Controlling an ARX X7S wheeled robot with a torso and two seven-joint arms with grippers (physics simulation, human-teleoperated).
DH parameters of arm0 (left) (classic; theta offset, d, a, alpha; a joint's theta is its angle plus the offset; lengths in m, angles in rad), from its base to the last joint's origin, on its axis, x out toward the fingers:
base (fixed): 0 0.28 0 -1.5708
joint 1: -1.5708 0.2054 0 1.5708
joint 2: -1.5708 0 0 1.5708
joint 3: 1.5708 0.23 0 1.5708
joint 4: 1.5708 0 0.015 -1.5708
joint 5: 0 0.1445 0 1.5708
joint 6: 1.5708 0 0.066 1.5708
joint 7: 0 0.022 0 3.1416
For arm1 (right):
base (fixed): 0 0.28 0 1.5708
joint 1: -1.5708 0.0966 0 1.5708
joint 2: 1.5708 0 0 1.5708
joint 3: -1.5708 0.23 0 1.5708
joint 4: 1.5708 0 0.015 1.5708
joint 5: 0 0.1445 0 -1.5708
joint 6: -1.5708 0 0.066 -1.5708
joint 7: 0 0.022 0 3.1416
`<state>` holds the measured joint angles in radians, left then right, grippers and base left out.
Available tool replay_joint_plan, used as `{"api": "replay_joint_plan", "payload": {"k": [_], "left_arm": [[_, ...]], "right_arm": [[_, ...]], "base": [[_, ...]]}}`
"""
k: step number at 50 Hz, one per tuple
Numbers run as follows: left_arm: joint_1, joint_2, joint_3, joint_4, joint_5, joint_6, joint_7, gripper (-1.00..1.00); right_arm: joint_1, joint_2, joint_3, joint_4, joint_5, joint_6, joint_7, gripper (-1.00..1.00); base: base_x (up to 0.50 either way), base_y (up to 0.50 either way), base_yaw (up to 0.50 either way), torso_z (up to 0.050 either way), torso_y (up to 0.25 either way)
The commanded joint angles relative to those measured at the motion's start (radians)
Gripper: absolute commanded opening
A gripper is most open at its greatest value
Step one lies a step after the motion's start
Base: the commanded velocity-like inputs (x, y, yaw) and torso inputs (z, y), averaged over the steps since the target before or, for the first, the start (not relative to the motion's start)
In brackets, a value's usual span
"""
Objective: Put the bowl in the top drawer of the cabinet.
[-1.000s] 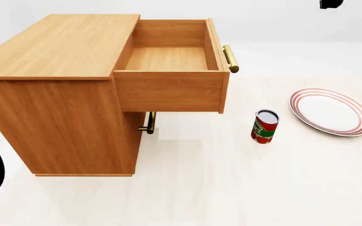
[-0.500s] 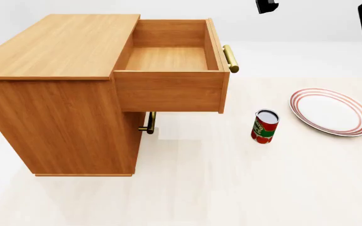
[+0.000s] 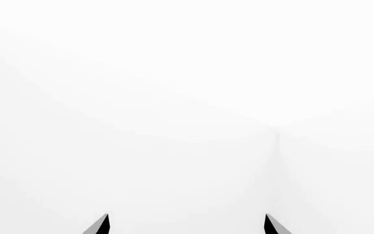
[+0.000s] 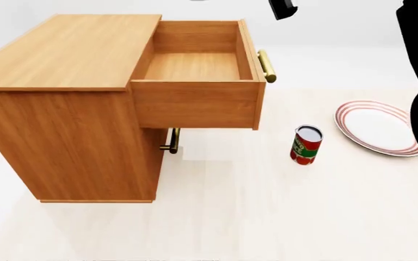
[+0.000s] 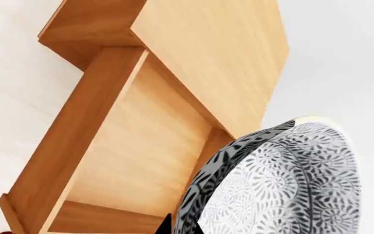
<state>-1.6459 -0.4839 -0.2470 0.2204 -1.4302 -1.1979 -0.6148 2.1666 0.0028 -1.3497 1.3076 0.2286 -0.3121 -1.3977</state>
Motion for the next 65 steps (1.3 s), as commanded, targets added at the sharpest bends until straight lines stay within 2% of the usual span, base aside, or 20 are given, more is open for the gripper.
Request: {"api": "replay_joint_plan", "payload": {"k": [1, 65], "left_arm": [[0.017, -0.008, 0.005, 0.022, 0.016, 0.017, 0.017, 1.0], [0.041, -0.004, 0.01, 0.027, 0.016, 0.081, -0.004, 1.0]], "right_arm": [[0.006, -0.003, -0.026, 0.001, 0.043, -0.013, 0.008, -1.0], [0.006, -0.003, -0.026, 0.001, 0.043, -0.013, 0.008, -1.0]], "base": [[0.0, 0.0, 0.0, 0.0, -0.123], [0.0, 0.0, 0.0, 0.0, -0.097]]}}
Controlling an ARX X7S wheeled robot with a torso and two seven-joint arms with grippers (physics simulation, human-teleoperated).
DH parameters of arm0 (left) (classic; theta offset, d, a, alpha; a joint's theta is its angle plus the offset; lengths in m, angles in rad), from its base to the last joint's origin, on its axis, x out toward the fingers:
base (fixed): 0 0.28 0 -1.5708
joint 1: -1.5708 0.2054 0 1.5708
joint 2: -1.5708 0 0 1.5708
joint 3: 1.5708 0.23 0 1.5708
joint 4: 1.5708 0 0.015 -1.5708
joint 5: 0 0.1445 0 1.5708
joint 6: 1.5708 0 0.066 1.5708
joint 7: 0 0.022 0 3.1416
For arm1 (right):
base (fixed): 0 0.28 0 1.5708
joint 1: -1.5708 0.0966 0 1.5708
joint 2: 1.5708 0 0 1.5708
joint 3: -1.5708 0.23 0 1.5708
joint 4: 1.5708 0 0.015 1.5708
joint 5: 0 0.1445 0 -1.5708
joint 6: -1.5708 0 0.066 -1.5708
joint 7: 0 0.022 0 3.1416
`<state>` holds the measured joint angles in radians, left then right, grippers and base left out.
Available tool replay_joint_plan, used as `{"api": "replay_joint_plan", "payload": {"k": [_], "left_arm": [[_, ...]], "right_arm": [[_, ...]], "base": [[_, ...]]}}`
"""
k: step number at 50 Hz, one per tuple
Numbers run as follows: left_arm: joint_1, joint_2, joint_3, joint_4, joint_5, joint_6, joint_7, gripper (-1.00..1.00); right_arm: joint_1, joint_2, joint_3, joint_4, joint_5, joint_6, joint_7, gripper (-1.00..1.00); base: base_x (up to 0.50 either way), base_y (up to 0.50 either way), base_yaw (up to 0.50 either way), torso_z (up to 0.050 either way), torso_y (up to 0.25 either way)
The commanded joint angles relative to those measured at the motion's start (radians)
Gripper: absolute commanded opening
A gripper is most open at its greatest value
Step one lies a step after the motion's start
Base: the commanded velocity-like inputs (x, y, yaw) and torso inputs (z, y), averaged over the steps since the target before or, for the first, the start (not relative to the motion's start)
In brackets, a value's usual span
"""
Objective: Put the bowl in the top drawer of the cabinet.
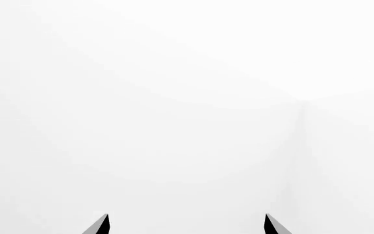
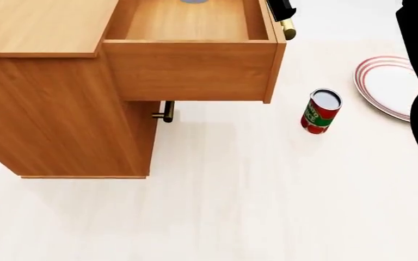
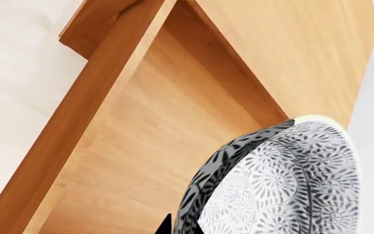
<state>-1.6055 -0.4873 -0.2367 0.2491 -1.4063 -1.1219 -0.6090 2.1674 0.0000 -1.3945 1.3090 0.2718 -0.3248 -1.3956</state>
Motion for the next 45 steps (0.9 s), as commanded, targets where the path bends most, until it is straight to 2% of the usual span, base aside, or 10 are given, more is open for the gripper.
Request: {"api": "replay_joint_plan", "payload": {"k": [1, 5, 6, 7, 37, 45], "left_arm": [[0.001, -0.001, 0.0, -0.002, -0.009, 0.005, -0.011, 1.0], [0.001, -0.001, 0.001, -0.004, -0.013, 0.006, -0.014, 1.0], [0.001, -0.002, 0.001, -0.004, -0.014, 0.006, -0.015, 1.0], [0.001, -0.002, 0.001, -0.004, -0.014, 0.006, -0.015, 1.0], [0.001, -0.011, 0.012, -0.009, -0.031, 0.014, -0.019, 1.0], [0.002, -0.011, 0.012, -0.012, -0.039, 0.017, -0.021, 1.0]], "right_arm": [[0.005, 0.0, 0.019, 0.0, -0.001, 0.0, 0.006, -1.0], [0.005, 0.0, 0.019, 0.0, -0.001, 0.0, 0.006, -1.0], [0.044, 0.0, -0.107, -0.066, 0.072, 0.15, -0.144, 1.0], [0.044, 0.0, -0.107, -0.065, 0.071, 0.24, -0.148, 1.0], [0.045, 0.0, -0.101, -0.052, 0.073, 0.246, -0.143, 1.0], [0.046, 0.0, -0.094, -0.04, 0.077, 0.239, -0.139, 1.0]], "base": [[0.0, 0.0, 0.0, 0.0, 0.0], [0.0, 0.0, 0.0, 0.0, 0.0], [0.0, 0.0, 0.0, 0.0, 0.0], [0.0, 0.0, 0.0, 0.0, 0.0], [0.0, 0.0, 0.0, 0.0, 0.0], [0.0, 0.0, 0.0, 0.0, 0.105]]}}
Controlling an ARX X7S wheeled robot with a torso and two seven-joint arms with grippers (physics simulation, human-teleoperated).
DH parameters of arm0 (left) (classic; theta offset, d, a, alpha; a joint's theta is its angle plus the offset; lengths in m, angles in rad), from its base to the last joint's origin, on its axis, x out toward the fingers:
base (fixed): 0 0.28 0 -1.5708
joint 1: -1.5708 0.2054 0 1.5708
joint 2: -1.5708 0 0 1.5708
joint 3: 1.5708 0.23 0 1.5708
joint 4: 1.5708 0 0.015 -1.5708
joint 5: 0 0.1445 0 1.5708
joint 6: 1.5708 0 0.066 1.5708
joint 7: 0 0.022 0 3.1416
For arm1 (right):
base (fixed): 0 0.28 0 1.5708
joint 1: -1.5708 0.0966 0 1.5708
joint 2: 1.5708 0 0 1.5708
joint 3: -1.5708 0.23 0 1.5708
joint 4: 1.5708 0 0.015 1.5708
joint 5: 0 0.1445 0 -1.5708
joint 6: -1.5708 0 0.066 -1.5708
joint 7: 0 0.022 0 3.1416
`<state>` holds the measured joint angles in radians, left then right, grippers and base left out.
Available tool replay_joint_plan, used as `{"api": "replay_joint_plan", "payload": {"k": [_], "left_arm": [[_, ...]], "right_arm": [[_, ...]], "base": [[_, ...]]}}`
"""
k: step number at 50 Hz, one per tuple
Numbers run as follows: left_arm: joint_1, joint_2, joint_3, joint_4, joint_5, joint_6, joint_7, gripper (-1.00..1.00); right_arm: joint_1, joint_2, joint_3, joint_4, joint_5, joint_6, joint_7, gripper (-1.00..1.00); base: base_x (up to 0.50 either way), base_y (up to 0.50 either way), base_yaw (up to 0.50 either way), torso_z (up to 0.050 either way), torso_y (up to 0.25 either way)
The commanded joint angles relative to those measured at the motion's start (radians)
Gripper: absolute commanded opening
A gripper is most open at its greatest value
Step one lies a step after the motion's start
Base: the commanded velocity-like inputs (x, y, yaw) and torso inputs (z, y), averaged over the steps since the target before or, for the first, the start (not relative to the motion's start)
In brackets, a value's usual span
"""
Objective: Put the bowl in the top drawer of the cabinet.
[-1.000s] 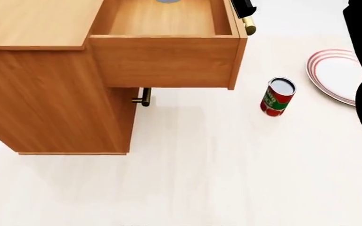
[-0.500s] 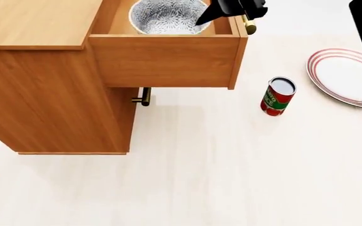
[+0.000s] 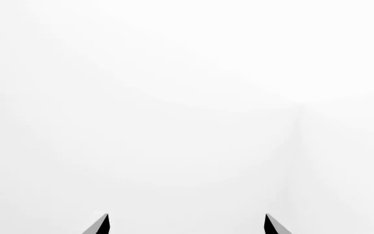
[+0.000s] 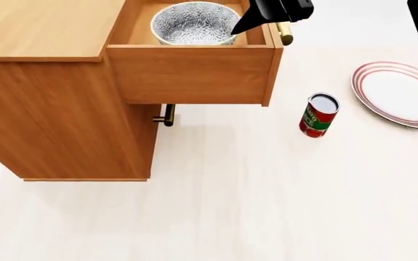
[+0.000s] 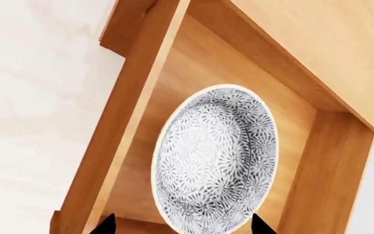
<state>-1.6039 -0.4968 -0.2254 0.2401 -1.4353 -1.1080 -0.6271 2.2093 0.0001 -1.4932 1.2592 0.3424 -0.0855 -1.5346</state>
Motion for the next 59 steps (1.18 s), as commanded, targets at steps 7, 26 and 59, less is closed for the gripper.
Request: {"api": "replay_joint_plan", "payload": {"k": [7, 26, 59], "left_arm": [[0.001, -0.001, 0.0, -0.006, -0.019, 0.007, -0.003, 1.0], [0.001, -0.001, 0.0, -0.018, -0.051, 0.008, -0.022, 1.0], [0.127, 0.057, 0.06, -0.115, 0.131, 0.141, 0.128, 1.0]], "right_arm": [[0.013, 0.0, 0.016, 0.024, 0.015, -0.01, 0.009, 1.0], [-0.001, 0.0, 0.127, 0.05, -0.024, -0.015, 0.033, 1.0], [-0.215, 0.274, 0.668, -0.408, -0.259, 0.221, 0.275, 1.0]], "base": [[0.0, 0.0, 0.0, -0.003, 0.158], [0.0, 0.0, 0.0, -0.005, 0.197], [0.0, 0.0, 0.0, -0.005, 0.197]]}}
